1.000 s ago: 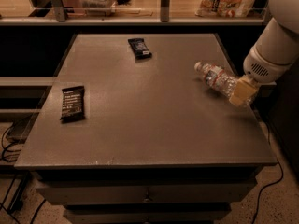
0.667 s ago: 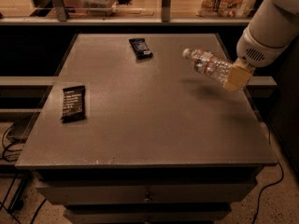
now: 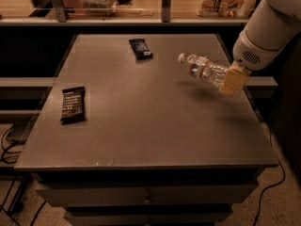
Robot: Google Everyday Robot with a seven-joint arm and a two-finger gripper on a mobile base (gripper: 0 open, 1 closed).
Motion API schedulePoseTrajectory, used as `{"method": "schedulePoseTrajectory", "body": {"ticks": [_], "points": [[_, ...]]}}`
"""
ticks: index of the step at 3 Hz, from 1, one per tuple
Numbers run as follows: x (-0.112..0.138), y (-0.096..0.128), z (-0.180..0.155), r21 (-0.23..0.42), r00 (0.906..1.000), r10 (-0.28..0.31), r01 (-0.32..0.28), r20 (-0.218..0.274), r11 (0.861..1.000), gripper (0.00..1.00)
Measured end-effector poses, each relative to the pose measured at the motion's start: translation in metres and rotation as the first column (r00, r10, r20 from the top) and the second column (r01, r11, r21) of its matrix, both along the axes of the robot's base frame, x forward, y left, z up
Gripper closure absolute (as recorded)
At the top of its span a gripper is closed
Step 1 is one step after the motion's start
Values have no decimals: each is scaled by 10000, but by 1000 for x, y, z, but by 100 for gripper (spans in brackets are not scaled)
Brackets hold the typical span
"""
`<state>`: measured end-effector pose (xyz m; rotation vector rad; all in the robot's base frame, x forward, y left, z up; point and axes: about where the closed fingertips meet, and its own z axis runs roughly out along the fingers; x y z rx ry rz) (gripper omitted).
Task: Move water bottle near rxbar chocolate
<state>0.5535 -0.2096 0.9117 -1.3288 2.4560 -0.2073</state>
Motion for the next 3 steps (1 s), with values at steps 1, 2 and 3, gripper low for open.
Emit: {"method": "schedulePoseTrajectory", "body": {"ticks": [1,2,3], "points": [[-10,50,-5,354,9939,1082,-1074,-219,9936,100],[-24,109,-9,834,9727,2280,-2239,-432,9710,100],[-29,167,-9,1708,9510,3065,-2954,-420,9400,100]]}}
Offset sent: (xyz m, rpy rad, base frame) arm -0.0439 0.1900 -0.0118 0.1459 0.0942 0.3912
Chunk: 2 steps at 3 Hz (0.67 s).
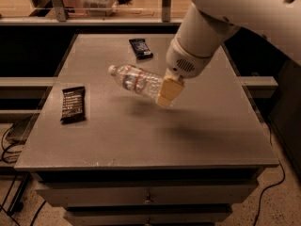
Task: Move water bottle near rxbar chocolate
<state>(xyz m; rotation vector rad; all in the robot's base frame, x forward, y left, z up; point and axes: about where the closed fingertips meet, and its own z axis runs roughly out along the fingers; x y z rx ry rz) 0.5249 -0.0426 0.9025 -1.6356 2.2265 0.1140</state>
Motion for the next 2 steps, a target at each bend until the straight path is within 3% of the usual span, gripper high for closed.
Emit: {"method": "schedulePoseTrajectory", "body": {"ticks": [1,2], "points": [[3,47,-11,787,9980,120,-70,-622,9969,100],[5,81,-27,1114,9902,-199,355,-1383,9931,82]]}}
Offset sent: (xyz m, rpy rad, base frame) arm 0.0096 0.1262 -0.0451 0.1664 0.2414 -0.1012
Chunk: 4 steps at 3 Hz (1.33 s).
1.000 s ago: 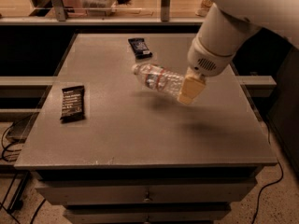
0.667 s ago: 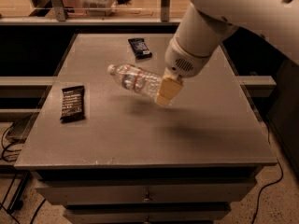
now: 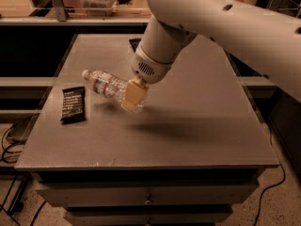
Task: Move water bottle near rxbar chocolate
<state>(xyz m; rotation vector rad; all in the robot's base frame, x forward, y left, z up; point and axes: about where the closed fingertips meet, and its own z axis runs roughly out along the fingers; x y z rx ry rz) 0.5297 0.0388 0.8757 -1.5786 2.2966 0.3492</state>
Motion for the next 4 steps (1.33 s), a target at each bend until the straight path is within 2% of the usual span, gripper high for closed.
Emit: {"method": "schedulePoseTrajectory", "body": {"ticks": [1,2,3,4], "points": [[4,24,-11,201,9967,-475,489,-661,9986,59],[5,39,-15,335,9926,-673,710,-1012,9969,35],[6,41,-12,405,9875,-997,1053,-1224,9936,12],[6,41,-12,399,9877,-983,1038,-1219,9938,0]]}}
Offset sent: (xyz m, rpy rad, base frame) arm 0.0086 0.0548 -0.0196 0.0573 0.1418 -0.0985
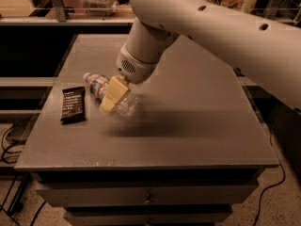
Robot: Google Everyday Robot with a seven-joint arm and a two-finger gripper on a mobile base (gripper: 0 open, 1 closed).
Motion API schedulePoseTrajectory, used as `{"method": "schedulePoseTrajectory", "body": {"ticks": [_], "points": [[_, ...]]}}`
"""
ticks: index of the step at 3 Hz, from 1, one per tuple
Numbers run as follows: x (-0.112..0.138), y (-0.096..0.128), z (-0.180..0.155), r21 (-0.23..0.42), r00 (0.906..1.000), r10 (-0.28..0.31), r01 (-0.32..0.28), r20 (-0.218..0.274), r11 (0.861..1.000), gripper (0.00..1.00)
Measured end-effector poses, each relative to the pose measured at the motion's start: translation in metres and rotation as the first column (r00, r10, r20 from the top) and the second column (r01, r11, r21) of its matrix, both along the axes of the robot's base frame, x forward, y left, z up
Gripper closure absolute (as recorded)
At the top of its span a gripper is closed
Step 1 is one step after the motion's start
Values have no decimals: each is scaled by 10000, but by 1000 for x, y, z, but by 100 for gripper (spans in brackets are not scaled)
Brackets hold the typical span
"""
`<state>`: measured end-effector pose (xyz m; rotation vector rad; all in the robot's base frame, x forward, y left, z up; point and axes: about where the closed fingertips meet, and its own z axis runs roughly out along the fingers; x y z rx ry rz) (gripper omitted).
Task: Move water bottle near rxbar chocolate
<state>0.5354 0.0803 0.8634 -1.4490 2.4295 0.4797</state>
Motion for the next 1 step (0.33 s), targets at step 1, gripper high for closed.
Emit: {"method": "schedulePoseTrajectory", "body": {"ticks": [1], "points": [[0,0,0,0,10000,1,-1,0,10000,0]]}}
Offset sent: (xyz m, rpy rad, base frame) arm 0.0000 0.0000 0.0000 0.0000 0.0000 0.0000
